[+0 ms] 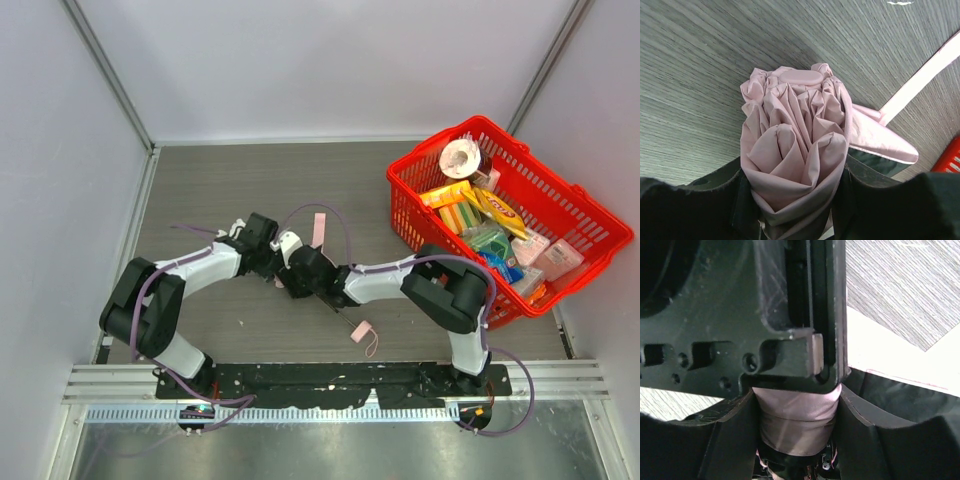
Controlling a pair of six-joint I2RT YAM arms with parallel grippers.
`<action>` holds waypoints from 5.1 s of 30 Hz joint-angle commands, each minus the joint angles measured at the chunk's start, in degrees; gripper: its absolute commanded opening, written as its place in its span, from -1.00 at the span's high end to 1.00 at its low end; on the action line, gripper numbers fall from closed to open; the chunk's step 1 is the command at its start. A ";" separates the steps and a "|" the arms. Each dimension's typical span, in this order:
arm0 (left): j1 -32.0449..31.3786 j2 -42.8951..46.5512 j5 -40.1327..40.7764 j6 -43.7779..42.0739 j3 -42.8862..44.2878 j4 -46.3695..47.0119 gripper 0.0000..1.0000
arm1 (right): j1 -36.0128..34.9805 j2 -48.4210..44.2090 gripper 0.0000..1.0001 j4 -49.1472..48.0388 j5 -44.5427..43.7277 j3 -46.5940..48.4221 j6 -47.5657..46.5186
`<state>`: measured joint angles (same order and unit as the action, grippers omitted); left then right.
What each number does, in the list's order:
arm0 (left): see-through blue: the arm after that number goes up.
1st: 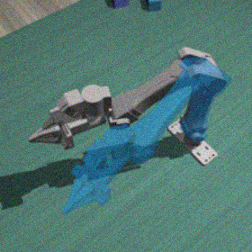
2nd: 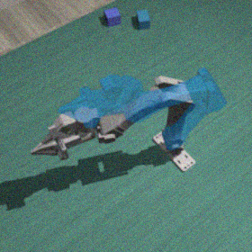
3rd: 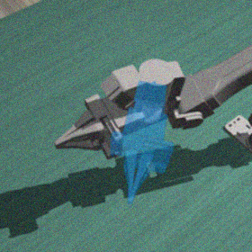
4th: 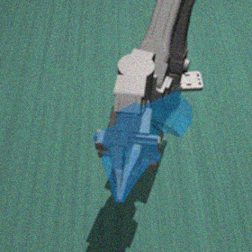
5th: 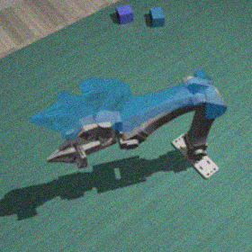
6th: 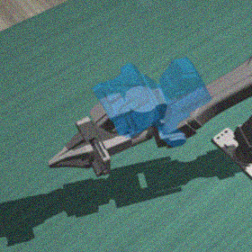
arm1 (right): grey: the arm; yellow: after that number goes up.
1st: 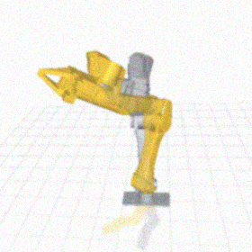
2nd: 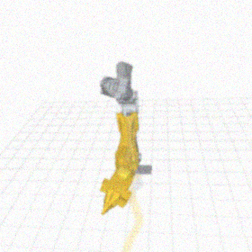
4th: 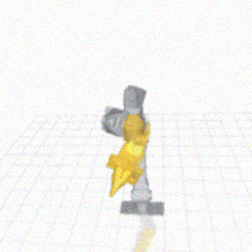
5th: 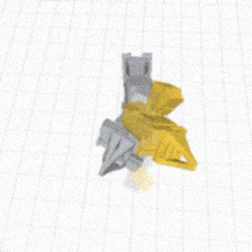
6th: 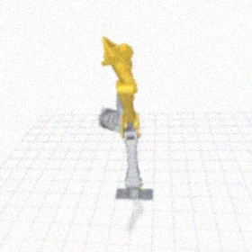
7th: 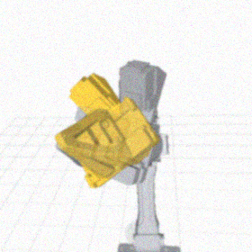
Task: Put away the umbrella
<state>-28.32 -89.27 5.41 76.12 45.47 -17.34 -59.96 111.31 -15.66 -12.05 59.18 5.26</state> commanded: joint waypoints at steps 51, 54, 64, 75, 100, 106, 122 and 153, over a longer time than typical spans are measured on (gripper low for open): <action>-3.32 2.09 1.01 -0.09 -17.88 0.66 1.00 | 8.65 -11.37 -0.49 18.93 13.94 3.23 2.24; -3.24 1.65 0.48 -0.44 -15.07 -4.61 1.00 | 4.43 -15.84 -0.53 10.41 7.25 -1.59 -1.65; -1.92 2.61 -3.64 0.26 -10.14 -12.71 1.00 | -1.12 -8.75 -0.56 4.23 1.35 -1.00 -8.77; -0.42 4.99 -8.04 -0.27 -6.19 -16.76 1.00 | -5.87 0.75 -0.41 5.28 -14.22 -1.26 -8.43; -0.25 19.76 -1.28 -6.95 -18.23 3.28 -0.99 | 3.45 -1.97 0.99 -4.81 20.39 -8.55 8.26; -0.25 18.70 -0.05 -5.55 -20.68 6.61 -0.99 | 9.50 -4.26 0.99 -8.85 32.69 -7.59 17.32; -0.60 13.69 1.88 -4.92 -21.65 13.74 0.37 | 13.65 -0.04 0.99 -16.80 48.01 -7.06 24.37; 0.28 11.67 -5.15 3.69 -13.04 -7.00 1.00 | -10.17 3.39 -0.47 10.22 -10.81 4.03 -3.06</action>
<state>-27.00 -75.31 1.45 79.57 32.75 -13.54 -66.78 111.00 -3.81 -18.83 65.06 9.61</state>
